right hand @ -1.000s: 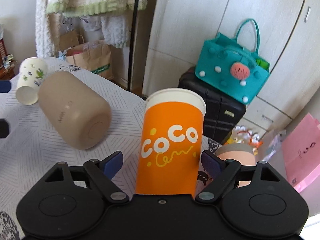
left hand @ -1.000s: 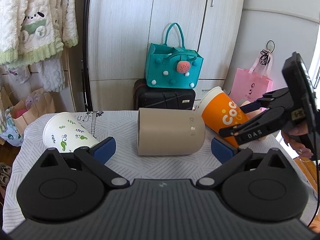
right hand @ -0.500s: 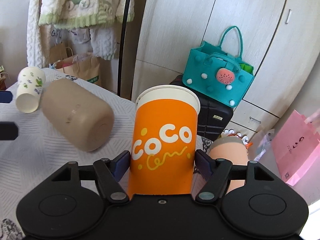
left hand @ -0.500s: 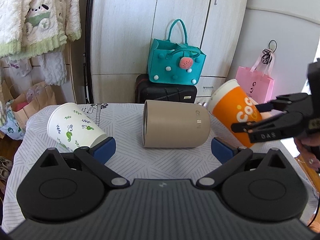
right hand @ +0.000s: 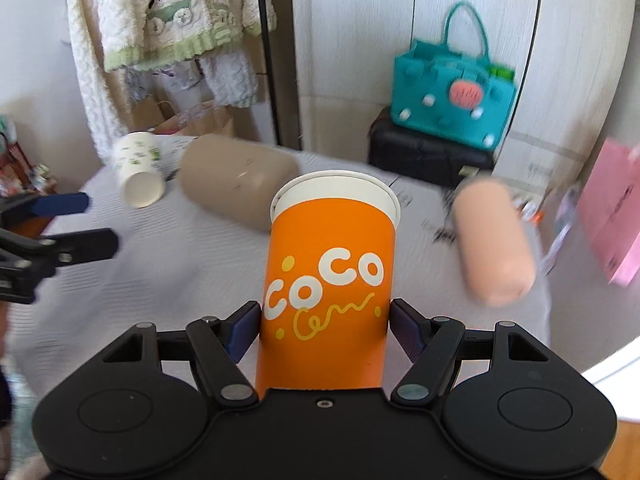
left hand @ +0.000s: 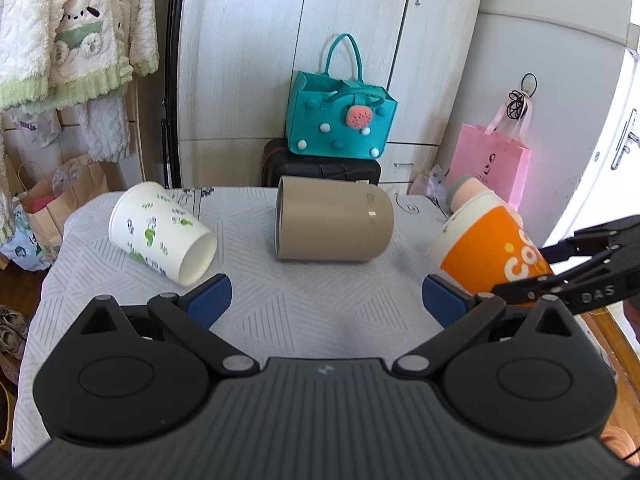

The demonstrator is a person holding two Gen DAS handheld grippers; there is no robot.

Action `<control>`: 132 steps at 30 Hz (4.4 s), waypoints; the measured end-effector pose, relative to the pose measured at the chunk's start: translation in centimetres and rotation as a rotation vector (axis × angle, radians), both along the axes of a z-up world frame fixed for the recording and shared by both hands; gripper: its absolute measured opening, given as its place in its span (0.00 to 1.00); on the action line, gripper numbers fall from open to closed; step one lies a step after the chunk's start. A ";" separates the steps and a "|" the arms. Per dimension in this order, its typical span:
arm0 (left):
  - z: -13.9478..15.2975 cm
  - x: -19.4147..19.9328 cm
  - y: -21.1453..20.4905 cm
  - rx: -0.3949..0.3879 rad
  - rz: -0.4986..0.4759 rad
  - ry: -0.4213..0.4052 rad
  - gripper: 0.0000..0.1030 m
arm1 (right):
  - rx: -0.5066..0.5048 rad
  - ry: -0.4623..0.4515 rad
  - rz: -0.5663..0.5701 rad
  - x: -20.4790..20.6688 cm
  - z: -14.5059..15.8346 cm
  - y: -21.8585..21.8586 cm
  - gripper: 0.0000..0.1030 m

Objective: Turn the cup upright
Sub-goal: 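Lift the orange cup with the right gripper, rotating its rim upward, then grasp the orange cup with the left gripper while the right gripper holds it, then lower the upright orange cup onto the table and open the left gripper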

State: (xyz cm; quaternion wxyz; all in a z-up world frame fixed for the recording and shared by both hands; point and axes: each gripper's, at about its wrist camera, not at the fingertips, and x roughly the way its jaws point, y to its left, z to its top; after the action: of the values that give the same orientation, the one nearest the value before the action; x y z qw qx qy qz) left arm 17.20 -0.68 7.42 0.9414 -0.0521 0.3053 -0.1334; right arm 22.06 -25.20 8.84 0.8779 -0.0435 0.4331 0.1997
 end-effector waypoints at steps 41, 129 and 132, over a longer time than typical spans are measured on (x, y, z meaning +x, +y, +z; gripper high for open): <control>-4.4 2.6 -1.4 -0.353 -0.178 0.350 0.99 | 0.125 0.121 0.345 -3.1 -2.1 3.6 0.88; 1.2 -5.4 1.2 -0.092 -0.096 -0.162 0.84 | 0.104 -0.478 0.203 -9.0 -0.8 5.7 0.85; 1.9 -6.9 1.5 -0.075 -0.071 -0.172 0.85 | 0.105 -0.505 0.196 -10.5 0.2 5.5 0.86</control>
State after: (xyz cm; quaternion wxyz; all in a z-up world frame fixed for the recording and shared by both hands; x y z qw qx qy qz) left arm 10.34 0.77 9.34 0.9562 -0.0649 0.2198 -0.1821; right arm 11.57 -19.73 9.07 0.9356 -0.0882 0.1833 0.2886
